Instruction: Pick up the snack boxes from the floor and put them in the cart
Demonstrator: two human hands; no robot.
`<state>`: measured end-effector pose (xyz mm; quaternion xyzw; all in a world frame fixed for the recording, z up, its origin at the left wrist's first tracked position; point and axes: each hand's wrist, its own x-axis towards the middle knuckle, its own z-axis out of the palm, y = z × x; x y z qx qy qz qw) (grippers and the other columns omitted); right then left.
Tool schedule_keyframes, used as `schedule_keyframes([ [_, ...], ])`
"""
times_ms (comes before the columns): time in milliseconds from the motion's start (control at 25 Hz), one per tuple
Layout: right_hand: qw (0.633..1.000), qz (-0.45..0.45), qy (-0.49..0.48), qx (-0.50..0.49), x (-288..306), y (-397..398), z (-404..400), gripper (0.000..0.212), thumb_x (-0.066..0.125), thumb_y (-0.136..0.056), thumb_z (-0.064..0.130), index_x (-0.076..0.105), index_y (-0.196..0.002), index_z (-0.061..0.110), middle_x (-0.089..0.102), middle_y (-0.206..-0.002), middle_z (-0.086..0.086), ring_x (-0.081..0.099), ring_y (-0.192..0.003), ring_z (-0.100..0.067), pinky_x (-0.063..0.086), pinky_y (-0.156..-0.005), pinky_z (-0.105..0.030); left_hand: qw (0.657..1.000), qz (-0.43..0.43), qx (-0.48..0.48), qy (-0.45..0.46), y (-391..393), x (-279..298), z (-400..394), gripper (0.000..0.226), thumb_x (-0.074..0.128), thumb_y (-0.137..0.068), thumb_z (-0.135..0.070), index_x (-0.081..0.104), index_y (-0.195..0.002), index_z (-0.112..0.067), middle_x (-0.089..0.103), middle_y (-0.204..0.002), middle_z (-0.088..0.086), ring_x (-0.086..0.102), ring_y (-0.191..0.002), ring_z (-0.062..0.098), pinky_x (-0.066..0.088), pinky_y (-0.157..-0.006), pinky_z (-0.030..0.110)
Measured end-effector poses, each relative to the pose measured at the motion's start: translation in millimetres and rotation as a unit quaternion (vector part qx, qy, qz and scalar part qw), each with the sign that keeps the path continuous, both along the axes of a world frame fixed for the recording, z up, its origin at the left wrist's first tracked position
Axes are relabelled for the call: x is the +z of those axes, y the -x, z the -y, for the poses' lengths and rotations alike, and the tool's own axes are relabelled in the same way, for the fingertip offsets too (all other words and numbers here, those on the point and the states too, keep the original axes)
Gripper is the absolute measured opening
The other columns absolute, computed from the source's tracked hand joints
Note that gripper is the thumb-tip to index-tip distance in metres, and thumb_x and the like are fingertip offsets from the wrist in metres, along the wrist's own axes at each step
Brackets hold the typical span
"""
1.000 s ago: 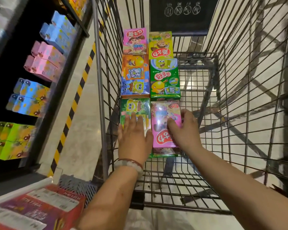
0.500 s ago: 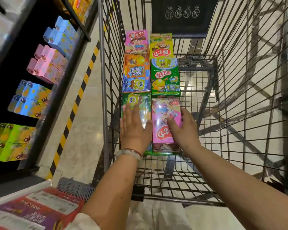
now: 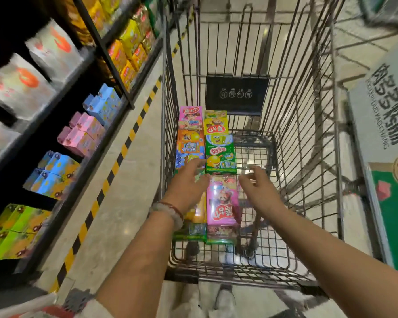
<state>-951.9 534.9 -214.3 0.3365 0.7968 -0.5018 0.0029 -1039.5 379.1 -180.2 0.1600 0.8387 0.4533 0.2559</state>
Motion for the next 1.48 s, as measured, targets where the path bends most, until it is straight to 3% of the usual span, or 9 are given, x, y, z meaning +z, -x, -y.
schedule_keyframes([
  [160,0.994,-0.054,0.020,0.094,108.2,13.7,-13.2,0.044,0.056,-0.094,0.019,0.042,-0.135,0.024,0.055,-0.114,0.002,0.054,-0.096,-0.014,0.041,-0.068,-0.013,0.996,-0.072,-0.041,-0.018,33.4,97.4,15.8,0.019,0.055,-0.091,-0.014,0.059,-0.109,-0.021,0.057,-0.103,-0.007,0.053,-0.095,0.008,0.038,-0.066,0.001],
  [440,0.951,-0.142,-0.073,0.265,308.5,38.6,-19.8,0.047,0.060,-0.092,0.019,0.039,-0.127,0.042,0.053,-0.124,0.007,0.054,-0.110,-0.005,0.051,-0.089,-0.020,0.961,-0.251,-0.119,0.006,80.1,301.1,85.0,0.008,0.059,-0.086,-0.039,0.056,-0.094,-0.037,0.061,-0.103,-0.008,0.059,-0.098,0.013,0.047,-0.087,0.018],
  [560,0.926,-0.181,-0.137,0.303,375.9,41.4,-7.3,0.048,0.059,-0.092,0.025,0.036,-0.128,0.046,0.051,-0.121,0.012,0.051,-0.107,0.003,0.047,-0.082,-0.010,0.942,-0.311,-0.125,0.008,78.6,367.8,118.6,0.045,0.055,-0.056,-0.083,0.058,-0.092,-0.057,0.059,-0.110,-0.020,0.058,-0.106,0.003,0.046,-0.097,0.031],
  [680,0.890,-0.200,-0.238,0.333,421.0,45.9,13.5,0.048,0.055,-0.093,0.034,0.036,-0.136,0.041,0.050,-0.123,0.014,0.053,-0.107,-0.001,0.047,-0.088,-0.017,0.928,-0.348,-0.128,0.027,69.6,409.7,147.9,0.064,0.049,-0.046,-0.092,0.055,-0.100,-0.057,0.052,-0.117,-0.026,0.052,-0.113,-0.003,0.046,-0.097,0.028],
  [840,0.837,-0.225,-0.330,0.374,455.0,52.3,44.3,0.051,0.049,-0.094,0.042,0.034,-0.143,0.035,0.050,-0.125,0.012,0.050,-0.112,-0.007,0.045,-0.099,-0.031,0.917,-0.378,-0.106,0.071,39.8,440.1,180.1,0.063,0.050,-0.052,-0.087,0.046,-0.105,-0.052,0.048,-0.120,-0.029,0.048,-0.114,-0.008,0.043,-0.095,0.017],
  [920,0.815,-0.240,-0.339,0.403,466.0,50.2,59.3,0.050,0.049,-0.095,0.042,0.034,-0.143,0.035,0.048,-0.118,0.016,0.050,-0.105,-0.003,0.046,-0.096,-0.027,0.921,-0.372,-0.077,0.083,18.9,446.7,195.2,0.043,0.053,-0.066,-0.066,0.045,-0.106,-0.051,0.048,-0.123,-0.026,0.047,-0.117,-0.004,0.043,-0.099,0.023],
  [1160,0.755,-0.278,-0.316,0.503,474.8,28.3,94.1,0.050,0.047,-0.094,0.044,0.037,-0.141,0.034,0.051,-0.133,0.008,0.050,-0.115,-0.007,0.045,-0.100,-0.033,0.927,-0.358,0.023,0.109,-78.8,448.6,232.7,0.062,0.054,-0.063,-0.074,0.045,-0.118,-0.047,0.050,-0.126,-0.024,0.047,-0.119,-0.004,0.042,-0.104,0.033],
  [1360,0.696,-0.271,-0.285,0.601,474.9,-6.0,137.0,0.047,0.046,-0.096,0.041,0.036,-0.141,0.035,0.047,-0.121,0.014,0.046,-0.104,-0.002,0.039,-0.074,-0.010,0.927,-0.305,0.142,0.166,-180.8,440.9,271.6,0.062,0.058,-0.052,-0.082,0.044,-0.107,-0.057,0.045,-0.135,-0.019,0.044,-0.126,0.003,0.038,-0.107,0.036],
  [1480,0.660,-0.291,-0.263,0.641,478.1,-24.3,181.0,0.045,0.047,-0.095,0.043,0.038,-0.139,0.037,0.049,-0.122,0.012,0.049,-0.108,-0.006,0.042,-0.080,-0.015,0.918,-0.276,0.196,0.205,-246.1,440.9,303.3,0.068,0.052,-0.052,-0.087,0.041,-0.114,-0.060,0.040,-0.133,-0.027,0.042,-0.123,-0.003,0.040,-0.099,0.020],
])
